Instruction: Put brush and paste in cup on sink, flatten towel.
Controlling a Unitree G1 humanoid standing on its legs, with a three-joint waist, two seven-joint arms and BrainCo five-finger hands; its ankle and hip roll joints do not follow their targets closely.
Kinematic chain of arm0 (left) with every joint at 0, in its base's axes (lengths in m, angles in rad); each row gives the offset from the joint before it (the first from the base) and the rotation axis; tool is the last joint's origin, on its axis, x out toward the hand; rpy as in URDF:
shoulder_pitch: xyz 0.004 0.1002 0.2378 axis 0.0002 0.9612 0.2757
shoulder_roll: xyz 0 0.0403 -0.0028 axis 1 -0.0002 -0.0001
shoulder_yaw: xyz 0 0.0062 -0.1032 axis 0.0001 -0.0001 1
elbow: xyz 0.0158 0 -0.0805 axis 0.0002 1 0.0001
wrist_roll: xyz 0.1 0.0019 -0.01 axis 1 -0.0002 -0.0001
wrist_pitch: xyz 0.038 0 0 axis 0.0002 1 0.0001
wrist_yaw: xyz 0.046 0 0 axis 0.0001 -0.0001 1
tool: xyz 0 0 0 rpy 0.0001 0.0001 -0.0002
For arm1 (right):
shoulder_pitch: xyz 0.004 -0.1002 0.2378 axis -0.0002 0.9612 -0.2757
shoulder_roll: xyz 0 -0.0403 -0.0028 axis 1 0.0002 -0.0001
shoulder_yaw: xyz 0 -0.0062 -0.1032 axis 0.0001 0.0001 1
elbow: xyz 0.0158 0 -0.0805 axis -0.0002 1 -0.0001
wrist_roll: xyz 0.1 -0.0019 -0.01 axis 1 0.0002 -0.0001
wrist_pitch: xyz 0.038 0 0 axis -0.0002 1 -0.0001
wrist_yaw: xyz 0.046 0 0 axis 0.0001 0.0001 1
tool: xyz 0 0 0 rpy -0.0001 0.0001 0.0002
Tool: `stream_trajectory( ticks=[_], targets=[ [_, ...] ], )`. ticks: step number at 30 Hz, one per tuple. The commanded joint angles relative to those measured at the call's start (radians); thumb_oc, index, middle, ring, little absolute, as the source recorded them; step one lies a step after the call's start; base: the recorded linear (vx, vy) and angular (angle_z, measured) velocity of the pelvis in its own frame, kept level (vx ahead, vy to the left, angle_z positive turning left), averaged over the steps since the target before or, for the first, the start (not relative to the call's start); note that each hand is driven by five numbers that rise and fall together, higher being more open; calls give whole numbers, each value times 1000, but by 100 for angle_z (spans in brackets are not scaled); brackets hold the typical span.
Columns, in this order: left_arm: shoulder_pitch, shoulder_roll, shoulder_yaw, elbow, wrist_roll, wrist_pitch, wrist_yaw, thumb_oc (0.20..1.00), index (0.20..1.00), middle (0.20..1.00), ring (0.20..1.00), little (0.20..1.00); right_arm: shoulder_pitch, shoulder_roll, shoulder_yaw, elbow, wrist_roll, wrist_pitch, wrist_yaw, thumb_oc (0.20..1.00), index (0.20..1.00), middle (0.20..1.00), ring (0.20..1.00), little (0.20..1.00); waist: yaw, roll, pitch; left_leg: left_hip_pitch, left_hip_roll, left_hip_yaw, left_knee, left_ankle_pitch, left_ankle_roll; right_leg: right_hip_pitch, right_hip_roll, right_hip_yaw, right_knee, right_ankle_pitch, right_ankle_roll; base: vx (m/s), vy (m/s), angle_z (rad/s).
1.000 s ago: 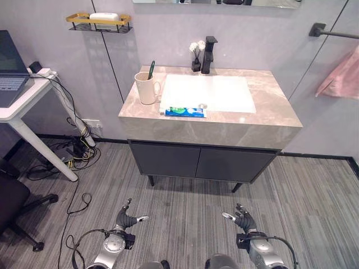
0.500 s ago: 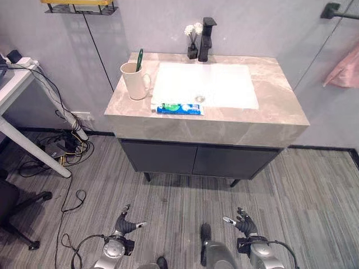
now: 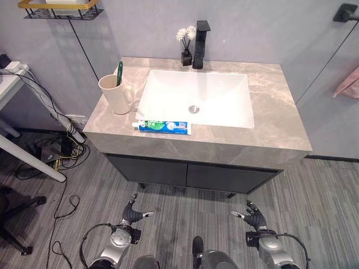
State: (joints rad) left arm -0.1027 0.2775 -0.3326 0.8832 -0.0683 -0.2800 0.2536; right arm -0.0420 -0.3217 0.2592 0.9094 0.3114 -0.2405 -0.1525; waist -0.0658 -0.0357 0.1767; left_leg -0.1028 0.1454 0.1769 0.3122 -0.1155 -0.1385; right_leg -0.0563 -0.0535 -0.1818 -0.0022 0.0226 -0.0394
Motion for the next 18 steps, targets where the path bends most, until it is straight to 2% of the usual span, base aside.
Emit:
stream_trajectory(
  ticks=[1, 2, 3, 5, 8, 9, 11, 12, 13, 14, 15, 17, 18],
  targets=[
    [-7, 37, -22, -67, 37, -41, 26, 1000, 1000, 1000, 1000, 1000, -9, -36, 9, -30, -56, -35, -26, 1000, 1000, 1000, 1000, 1000, 32, 41, 1, -20, -7, -51, -341, 242, 28, 38, -49, 38, -11, 10, 155, 267, 188, 3],
    [-6, 38, -22, -67, 37, -40, 26, 1000, 1000, 1000, 1000, 1000, -9, -36, 9, -30, -56, -35, -26, 1000, 1000, 1000, 1000, 1000, 31, 41, 2, -16, -8, -52, -346, 244, 28, 41, -49, 37, -11, 9, 155, 329, 231, -18],
    [0, 44, -35, -88, 54, -41, 20, 1000, 1000, 1000, 1000, 1000, -16, -38, 11, -18, -60, -34, -21, 1000, 1000, 1000, 1000, 1000, 47, 54, -2, -49, -19, -83, -388, 287, 22, 62, -47, 49, -14, -3, 159, 169, 118, -29],
    [5, 53, -44, -94, 69, -40, 16, 1000, 1000, 1000, 1000, 1000, -17, -37, 12, -16, -65, -32, -20, 1000, 1000, 1000, 1000, 1000, 52, 59, -4, -47, -27, -91, -385, 284, 24, 71, -50, 58, -7, -14, 161, 206, 164, -33],
    [26, 72, -64, -109, 123, -36, -3, 1000, 1000, 1000, 1000, 1000, -27, -21, 10, 0, -75, -27, -18, 1000, 1000, 1000, 1000, 1000, 60, 60, -21, -22, -64, -114, -352, 239, 61, 85, -79, 96, 35, -39, 176, 274, 284, -53],
    [35, 91, -66, -127, 138, -42, -15, 1000, 1000, 1000, 1000, 1000, -33, -6, -3, 5, -60, -26, -12, 1000, 1000, 1000, 1000, 1000, 61, 57, -29, -8, -86, -101, -340, 215, 81, 91, -106, 115, 57, -44, 188, 230, 279, -24],
    [42, 108, -69, -152, 154, -44, -23, 1000, 1000, 1000, 1000, 1000, -34, 1, -7, 4, -54, -26, -5, 1000, 1000, 1000, 1000, 1000, 66, 55, -31, -1, -101, -89, -330, 195, 96, 85, -123, 123, 82, -48, 199, 169, 284, -17],
    [52, 139, -72, -193, 178, -47, -30, 1000, 1000, 1000, 1000, 1000, -45, 4, 3, -4, -75, -24, -4, 1000, 1000, 1000, 1000, 1000, 70, 58, -28, 14, -117, -83, -326, 175, 118, 56, -136, 136, 161, -42, 207, 142, 284, -28],
    [53, 140, -72, -194, 178, -46, -30, 1000, 1000, 1000, 1000, 1000, -45, 4, 3, -4, -76, -24, -4, 1000, 1000, 1000, 1000, 1000, 72, 57, -28, 13, -118, -81, -325, 175, 118, 53, -137, 139, 166, -45, 208, 107, 258, -29],
    [61, 156, -67, -212, 192, -48, -31, 1000, 1000, 1000, 1000, 1000, -53, 4, 5, -4, -85, -24, -4, 1000, 1000, 1000, 1000, 1000, 75, 60, -22, 28, -128, -81, -328, 165, 131, 19, -144, 147, 235, -25, 211, 25, 88, -23],
    [61, 156, -67, -212, 192, -48, -31, 1000, 1000, 1000, 1000, 1000, -53, 4, 5, -4, -85, -24, -4, 1000, 1000, 1000, 1000, 1000, 75, 60, -22, 27, -129, -80, -328, 165, 131, 18, -144, 148, 236, -26, 211, 59, 183, -19],
    [87, 185, -46, -258, 206, -48, -30, 1000, 1000, 1000, 1000, 1000, -64, 6, 7, -10, -98, -22, -3, 1000, 1000, 1000, 1000, 1000, 86, 63, -3, 54, -135, -73, -334, 154, 151, -36, -154, 113, 368, 33, 213, 63, 181, -6],
    [103, 199, -36, -275, 219, -54, -21, 1000, 1000, 1000, 1000, 1000, -72, 10, 8, -4, -100, -24, -5, 1000, 1000, 1000, 1000, 1000, 92, 66, 10, 73, -138, -64, -345, 152, 158, -65, -165, 75, 425, 71, 219, 124, 235, -17]
  ],
)
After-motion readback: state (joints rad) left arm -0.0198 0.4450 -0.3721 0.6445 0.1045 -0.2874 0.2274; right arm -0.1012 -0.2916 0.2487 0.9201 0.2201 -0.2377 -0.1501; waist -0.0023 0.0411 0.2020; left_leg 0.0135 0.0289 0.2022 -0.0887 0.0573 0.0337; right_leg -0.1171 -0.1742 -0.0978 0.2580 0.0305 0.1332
